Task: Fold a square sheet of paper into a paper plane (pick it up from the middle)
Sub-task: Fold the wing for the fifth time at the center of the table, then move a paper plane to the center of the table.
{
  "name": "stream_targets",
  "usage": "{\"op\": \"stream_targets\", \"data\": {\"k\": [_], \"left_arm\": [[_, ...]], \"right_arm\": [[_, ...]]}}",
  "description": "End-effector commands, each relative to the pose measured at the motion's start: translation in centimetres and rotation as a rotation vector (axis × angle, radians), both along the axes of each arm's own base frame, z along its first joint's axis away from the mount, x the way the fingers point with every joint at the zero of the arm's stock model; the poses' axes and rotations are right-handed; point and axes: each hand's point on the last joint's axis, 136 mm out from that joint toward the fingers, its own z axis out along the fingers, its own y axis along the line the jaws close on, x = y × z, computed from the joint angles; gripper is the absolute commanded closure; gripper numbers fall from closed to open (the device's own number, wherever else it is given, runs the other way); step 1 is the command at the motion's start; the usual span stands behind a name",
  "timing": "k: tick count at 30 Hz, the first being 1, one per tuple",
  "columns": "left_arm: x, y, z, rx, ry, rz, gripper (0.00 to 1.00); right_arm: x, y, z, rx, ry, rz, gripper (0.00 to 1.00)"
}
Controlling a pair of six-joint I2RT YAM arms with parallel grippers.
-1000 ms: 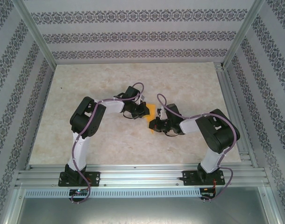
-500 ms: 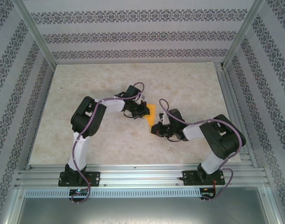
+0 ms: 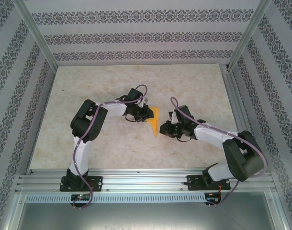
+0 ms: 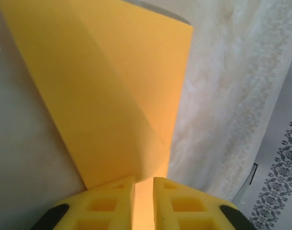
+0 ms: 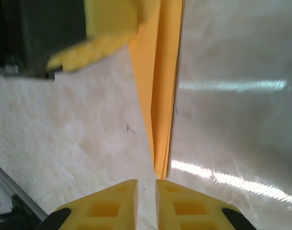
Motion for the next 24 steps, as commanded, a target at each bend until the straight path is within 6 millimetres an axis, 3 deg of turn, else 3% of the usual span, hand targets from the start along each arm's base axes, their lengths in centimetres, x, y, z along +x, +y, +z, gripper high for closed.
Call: {"op": "stream_targets", "data": {"k": [1, 5, 9, 15, 20, 24], "left_arm": [[2.0, 0.2, 8.1, -0.114, -0.196, 0.023, 0.71], [2.7, 3.0, 10.3, -0.113, -0.257, 0.113, 0.57], [2.8, 5.2, 8.9, -0.089, -0.218, 0.181, 0.50], [2.4, 4.5, 6.5, -0.110, -0.130, 0.164, 0.41], [1.8, 4.5, 3.6, 0.012, -0.030, 0.131, 0.40], [1.3, 4.4, 2.7, 0.046, 0.003, 0.116, 0.40]], "right_arm": [[2.3, -2.8, -0.4, -0.151, -0.023, -0.067, 0.81], [4.5, -1.4, -0.2, -0.112, -0.034, -0.055, 0.79], [6.3, 0.4, -0.8, -0.061, -0.016, -0.037, 0.78], [7.2, 1.4, -2.5, -0.068, 0.013, -0.011, 0.76], [7.4, 2.5, -3.3, -0.050, 0.038, 0.017, 0.76], [7.4, 3.5, -3.7, -0.038, 0.050, 0.036, 0.76]]}}
